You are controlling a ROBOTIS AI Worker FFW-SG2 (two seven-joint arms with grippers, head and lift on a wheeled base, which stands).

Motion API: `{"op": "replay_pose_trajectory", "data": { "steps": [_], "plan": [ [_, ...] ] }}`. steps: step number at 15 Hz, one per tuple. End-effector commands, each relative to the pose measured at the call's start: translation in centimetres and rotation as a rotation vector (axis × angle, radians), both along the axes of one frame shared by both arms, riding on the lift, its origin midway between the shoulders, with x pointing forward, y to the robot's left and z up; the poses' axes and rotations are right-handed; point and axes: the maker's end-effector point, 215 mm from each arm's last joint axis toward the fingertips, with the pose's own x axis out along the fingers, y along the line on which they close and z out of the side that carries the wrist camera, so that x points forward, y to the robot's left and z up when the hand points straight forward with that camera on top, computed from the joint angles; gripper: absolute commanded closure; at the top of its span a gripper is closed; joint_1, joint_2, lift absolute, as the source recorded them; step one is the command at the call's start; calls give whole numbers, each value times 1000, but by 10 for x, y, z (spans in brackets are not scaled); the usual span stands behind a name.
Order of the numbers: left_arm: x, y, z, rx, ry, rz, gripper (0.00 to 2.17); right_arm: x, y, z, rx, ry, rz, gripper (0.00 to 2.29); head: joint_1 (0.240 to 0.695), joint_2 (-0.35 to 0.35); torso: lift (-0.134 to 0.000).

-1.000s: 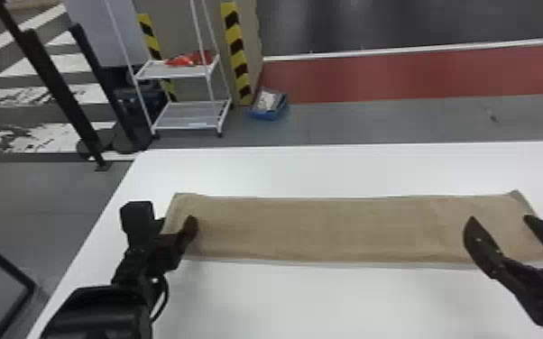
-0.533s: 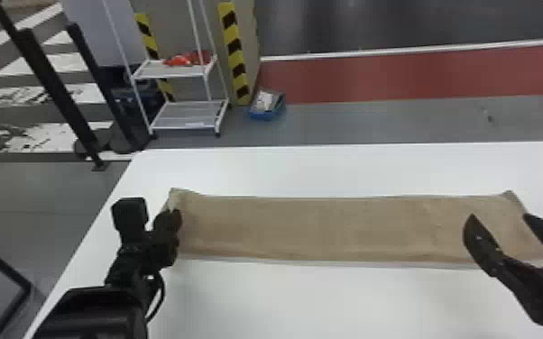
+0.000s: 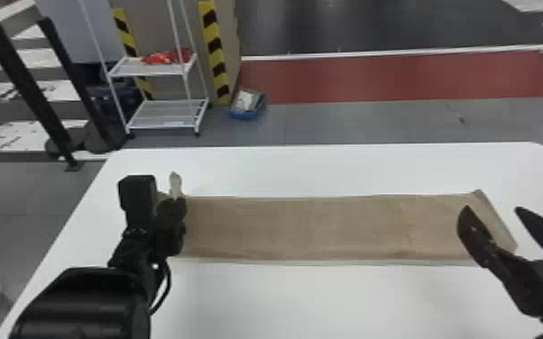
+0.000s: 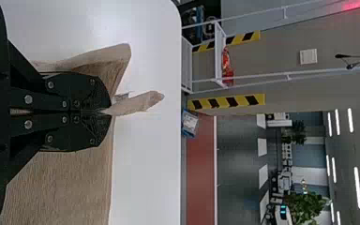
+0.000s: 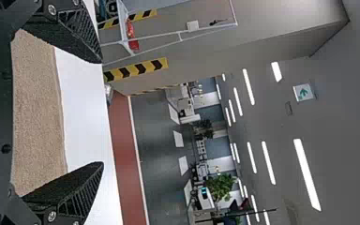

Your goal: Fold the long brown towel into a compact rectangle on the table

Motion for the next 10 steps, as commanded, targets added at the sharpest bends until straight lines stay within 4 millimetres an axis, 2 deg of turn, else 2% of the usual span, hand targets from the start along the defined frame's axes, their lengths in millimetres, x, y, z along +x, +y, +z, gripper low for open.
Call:
{"op": "replay_pose_trajectory", "data": {
  "steps": [1, 3, 4, 8, 9, 10],
  "plan": [
    [8, -71, 13, 4, 28, -88, 1683, 3, -7, 3, 11, -19, -7, 110, 695, 86, -120],
    [10, -129, 15, 5, 43, -138, 1683, 6, -13, 5, 27, -34, -11, 110, 695, 29, -120],
    [9, -148, 10, 10, 54, -159, 1683, 10, -13, 6, 32, -41, -6, 110, 695, -29, -120],
    [19, -227, -14, 92, 62, -275, 1683, 12, -20, 1, 30, -34, -7, 110, 695, -140, -120],
    [16, -245, -23, 110, 73, -308, 1629, 14, -19, 1, 29, -36, -3, 110, 695, -161, -120],
    [16, -263, -21, 121, 44, -330, 1227, 15, -16, -1, 32, -35, 2, 110, 695, -181, -120]
  ]
}}
